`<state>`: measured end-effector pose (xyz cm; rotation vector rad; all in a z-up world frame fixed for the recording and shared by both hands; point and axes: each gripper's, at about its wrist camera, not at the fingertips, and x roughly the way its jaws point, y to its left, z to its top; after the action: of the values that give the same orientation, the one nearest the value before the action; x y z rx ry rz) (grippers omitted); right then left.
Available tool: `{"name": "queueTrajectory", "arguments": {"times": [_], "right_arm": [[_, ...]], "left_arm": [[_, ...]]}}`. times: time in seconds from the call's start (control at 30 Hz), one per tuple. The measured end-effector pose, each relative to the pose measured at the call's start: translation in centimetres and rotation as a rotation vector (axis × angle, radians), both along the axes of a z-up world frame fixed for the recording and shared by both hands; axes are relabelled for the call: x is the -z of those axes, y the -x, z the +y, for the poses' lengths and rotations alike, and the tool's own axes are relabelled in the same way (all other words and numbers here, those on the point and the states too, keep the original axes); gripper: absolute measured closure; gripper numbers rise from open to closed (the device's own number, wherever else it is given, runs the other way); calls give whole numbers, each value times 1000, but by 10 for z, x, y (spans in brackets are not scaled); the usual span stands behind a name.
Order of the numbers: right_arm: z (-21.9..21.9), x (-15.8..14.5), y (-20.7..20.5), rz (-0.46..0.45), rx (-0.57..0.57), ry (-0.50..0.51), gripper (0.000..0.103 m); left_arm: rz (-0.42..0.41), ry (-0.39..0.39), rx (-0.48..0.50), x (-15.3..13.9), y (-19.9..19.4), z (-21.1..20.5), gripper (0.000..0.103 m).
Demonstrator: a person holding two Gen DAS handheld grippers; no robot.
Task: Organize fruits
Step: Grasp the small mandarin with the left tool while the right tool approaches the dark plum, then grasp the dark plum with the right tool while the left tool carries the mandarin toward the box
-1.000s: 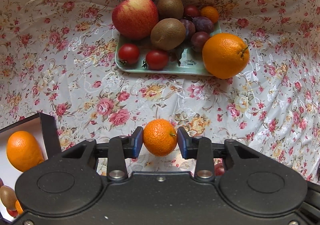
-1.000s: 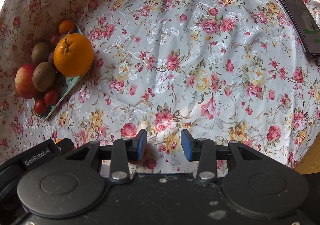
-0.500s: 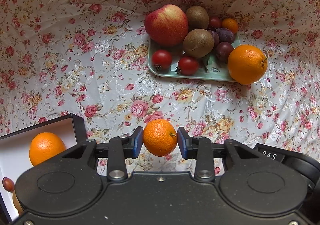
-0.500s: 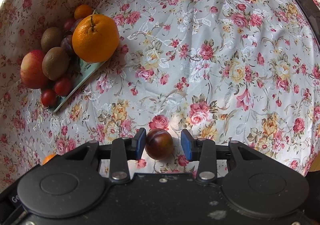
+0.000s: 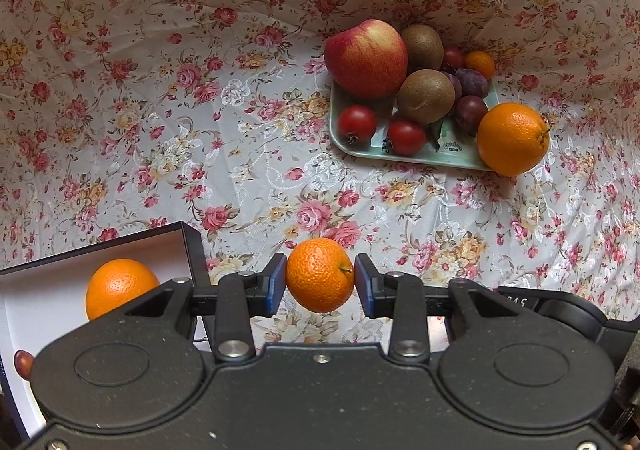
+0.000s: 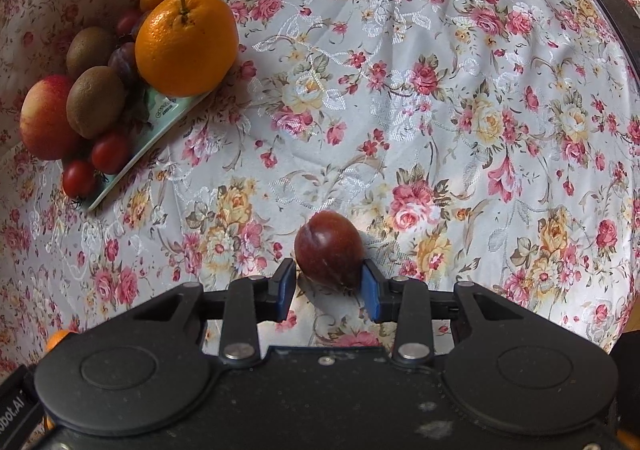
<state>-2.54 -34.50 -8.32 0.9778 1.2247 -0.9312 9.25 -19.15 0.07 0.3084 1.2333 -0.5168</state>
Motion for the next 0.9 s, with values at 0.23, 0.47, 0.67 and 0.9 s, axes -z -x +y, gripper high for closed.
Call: {"name": "queueTrajectory", "arguments": {"times": [0.23, 0.47, 0.67, 0.9], "right_arm": [[-5, -9, 4, -15, -8, 65, 67], [-3, -34, 7, -103, -34, 76, 100], [11, -48, 4, -154, -69, 57, 96], [4, -47, 21, -163, 19, 40, 80]], "left_arm": [[4, 14, -4, -5, -1, 4, 58], [-14, 32, -21, -17, -4, 18, 58], [-50, 23, -61, -26, -7, 45, 58], [-55, 7, -98, -25, -7, 76, 58]]}}
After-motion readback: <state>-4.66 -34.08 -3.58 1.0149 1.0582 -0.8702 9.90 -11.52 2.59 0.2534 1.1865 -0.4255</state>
